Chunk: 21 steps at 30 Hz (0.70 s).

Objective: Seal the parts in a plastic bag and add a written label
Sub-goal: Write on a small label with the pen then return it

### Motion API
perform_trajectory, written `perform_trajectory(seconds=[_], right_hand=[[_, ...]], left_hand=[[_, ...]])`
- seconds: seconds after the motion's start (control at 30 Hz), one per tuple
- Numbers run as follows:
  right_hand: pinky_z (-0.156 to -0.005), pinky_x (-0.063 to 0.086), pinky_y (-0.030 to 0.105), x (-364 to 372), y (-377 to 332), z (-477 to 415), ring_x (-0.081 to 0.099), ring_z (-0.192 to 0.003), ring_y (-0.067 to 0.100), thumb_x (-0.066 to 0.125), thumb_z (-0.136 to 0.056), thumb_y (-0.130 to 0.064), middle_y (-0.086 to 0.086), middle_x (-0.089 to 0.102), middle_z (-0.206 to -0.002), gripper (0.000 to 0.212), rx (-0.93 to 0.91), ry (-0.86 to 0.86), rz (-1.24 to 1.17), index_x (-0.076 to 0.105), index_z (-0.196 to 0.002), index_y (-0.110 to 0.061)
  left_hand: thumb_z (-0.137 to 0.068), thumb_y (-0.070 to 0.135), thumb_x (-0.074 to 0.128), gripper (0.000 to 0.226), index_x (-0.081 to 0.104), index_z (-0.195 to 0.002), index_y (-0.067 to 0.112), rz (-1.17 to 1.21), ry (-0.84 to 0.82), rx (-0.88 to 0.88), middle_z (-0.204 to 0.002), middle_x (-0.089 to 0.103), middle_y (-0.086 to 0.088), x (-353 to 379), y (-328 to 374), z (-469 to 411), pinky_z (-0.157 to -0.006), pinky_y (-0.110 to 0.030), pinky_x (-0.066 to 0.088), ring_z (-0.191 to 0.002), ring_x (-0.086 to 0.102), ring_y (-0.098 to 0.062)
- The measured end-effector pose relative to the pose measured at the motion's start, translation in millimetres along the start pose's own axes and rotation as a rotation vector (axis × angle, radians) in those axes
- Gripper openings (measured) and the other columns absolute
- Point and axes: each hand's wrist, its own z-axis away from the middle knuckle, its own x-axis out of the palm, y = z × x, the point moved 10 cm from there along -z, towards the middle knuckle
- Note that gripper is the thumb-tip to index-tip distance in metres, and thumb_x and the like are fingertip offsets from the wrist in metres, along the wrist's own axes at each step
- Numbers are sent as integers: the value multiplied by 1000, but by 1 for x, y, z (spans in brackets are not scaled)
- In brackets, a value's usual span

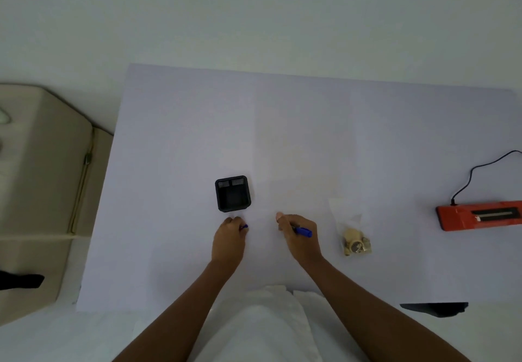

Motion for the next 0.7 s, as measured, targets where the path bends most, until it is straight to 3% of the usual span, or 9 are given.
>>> perform_trajectory(seconds=[0.07, 0.13, 0.23, 0.3, 0.43, 0.6, 0.7], right_hand=[[-59, 55, 27, 1, -18, 4, 68, -64, 16, 60, -97, -22, 6, 73, -70, 29, 52, -4, -114, 76, -79, -6], [-58, 52, 18, 1, -47, 5, 68, -65, 9, 56, -99, -21, 2, 74, -76, 27, 3, -24, -156, 76, -91, -5], [-58, 50, 16, -3, -98, 8, 64, -62, 7, 51, -94, -36, -4, 69, -70, 41, -133, -50, -108, 73, -85, -3], [-59, 54, 25, -8, -122, 8, 66, -63, 12, 50, -92, -40, 1, 70, -69, 44, -184, -32, -92, 72, -80, -4], [-61, 56, 38, -11, -157, 9, 67, -63, 21, 52, -94, -37, 8, 70, -70, 41, -255, -13, -108, 72, -78, -6], [-58, 55, 25, -17, -181, 12, 66, -59, 16, 50, -94, -35, 8, 70, -66, 42, -316, 67, -132, 70, -74, -3], [-58, 55, 25, -19, -188, 11, 65, -58, 16, 50, -93, -34, 4, 68, -64, 39, -317, 81, -157, 71, -72, -8]], left_hand=[[-93, 9, 58, 9, 58, -84, 9, 228, 10, -69, -80, 63, -1, -11, 7, 8, -56, -11, 38, -66, 56, -8], [-93, 4, 56, 8, 58, -92, 12, 491, -3, -133, -81, 65, 1, -24, 18, 17, -57, -9, 44, -71, 60, -11], [-94, -1, 51, 28, 59, -114, 17, 875, -105, -203, -85, 68, -2, -41, 40, 34, -58, -16, 47, -72, 59, -15], [-97, 6, 51, 26, 63, -117, 18, 1060, -162, -231, -91, 69, -2, -54, 54, 41, -64, -23, 47, -77, 58, -14], [-95, 22, 57, 24, 67, -117, 17, 1281, -214, -285, -98, 71, -1, -71, 68, 50, -73, -30, 46, -88, 61, -16], [-93, 25, 60, 26, 70, -113, 13, 1420, -233, -355, -97, 69, -5, -80, 75, 56, -74, -31, 45, -87, 60, -16], [-93, 23, 59, 24, 70, -112, 12, 1452, -229, -371, -98, 69, -7, -84, 77, 57, -75, -31, 46, -88, 60, -17]])
